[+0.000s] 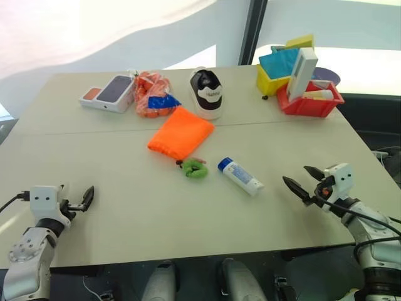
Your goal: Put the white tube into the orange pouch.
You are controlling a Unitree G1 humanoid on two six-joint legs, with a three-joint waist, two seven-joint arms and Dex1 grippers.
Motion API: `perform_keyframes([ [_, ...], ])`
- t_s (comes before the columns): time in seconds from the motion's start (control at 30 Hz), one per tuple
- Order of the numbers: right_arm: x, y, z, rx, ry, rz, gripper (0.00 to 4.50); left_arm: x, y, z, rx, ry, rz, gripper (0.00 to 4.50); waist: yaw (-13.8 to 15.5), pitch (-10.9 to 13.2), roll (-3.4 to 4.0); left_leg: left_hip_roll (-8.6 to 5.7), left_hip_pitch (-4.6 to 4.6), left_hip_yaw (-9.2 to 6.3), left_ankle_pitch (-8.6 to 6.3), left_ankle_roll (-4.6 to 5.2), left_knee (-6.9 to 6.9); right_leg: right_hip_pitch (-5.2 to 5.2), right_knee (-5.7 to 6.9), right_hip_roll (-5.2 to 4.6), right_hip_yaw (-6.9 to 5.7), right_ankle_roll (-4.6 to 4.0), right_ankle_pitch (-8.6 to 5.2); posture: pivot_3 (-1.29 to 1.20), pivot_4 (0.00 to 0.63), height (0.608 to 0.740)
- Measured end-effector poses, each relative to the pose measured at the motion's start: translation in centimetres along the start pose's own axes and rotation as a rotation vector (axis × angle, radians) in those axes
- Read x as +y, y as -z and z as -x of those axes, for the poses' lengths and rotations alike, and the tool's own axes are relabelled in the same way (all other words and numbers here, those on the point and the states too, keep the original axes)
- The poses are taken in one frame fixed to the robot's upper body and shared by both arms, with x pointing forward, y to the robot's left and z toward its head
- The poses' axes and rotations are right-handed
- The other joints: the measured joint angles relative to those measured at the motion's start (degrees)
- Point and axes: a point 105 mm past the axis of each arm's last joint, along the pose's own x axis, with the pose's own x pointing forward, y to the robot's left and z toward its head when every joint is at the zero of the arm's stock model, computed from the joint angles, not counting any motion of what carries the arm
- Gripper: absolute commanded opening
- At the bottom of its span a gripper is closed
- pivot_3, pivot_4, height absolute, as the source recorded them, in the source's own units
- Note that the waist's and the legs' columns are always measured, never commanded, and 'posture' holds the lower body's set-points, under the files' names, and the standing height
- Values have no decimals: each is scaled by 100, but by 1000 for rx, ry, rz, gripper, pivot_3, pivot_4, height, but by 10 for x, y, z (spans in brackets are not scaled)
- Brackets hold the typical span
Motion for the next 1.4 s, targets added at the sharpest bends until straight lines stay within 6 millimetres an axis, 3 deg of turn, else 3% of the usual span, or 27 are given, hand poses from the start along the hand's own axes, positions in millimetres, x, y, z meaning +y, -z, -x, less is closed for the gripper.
perform_keyframes([
  [0.37,9,0,1,-7,1,1,4444,-14,-20,-14,-67,58,6,4500,3,0,0,0,0,-1,0,0,1,0,1,2,0,-3,3,0,150,740],
  [0.53,21,0,-7,-13,-33,-11,4444,-42,-36,-28,-112,171,-43,4500,4,0,1,-2,0,0,0,0,1,1,2,2,0,-6,6,0,150,740],
  [0.93,68,-28,-32,-99,-179,14,4444,-140,-78,-101,-268,414,-563,4500,11,0,0,-3,-3,-4,0,0,3,0,4,8,-3,23,19,0,150,740],
  [1.13,85,-47,-33,-162,-205,37,4444,-163,-95,-129,-325,402,-678,4500,-8,0,0,-3,-3,-9,0,0,0,0,6,10,-8,35,22,0,150,740],
  [1.23,88,-45,-34,-160,-203,25,4500,-169,-92,-134,-326,415,-686,3640,-4,0,0,-3,-3,-9,0,0,1,0,6,10,-8,36,22,0,150,740],
  [1.4,91,-43,-35,-153,-207,25,4500,-172,-90,-135,-342,438,-700,1051,5,0,0,-3,-3,-9,0,0,2,0,9,10,-9,36,22,0,150,740],
])
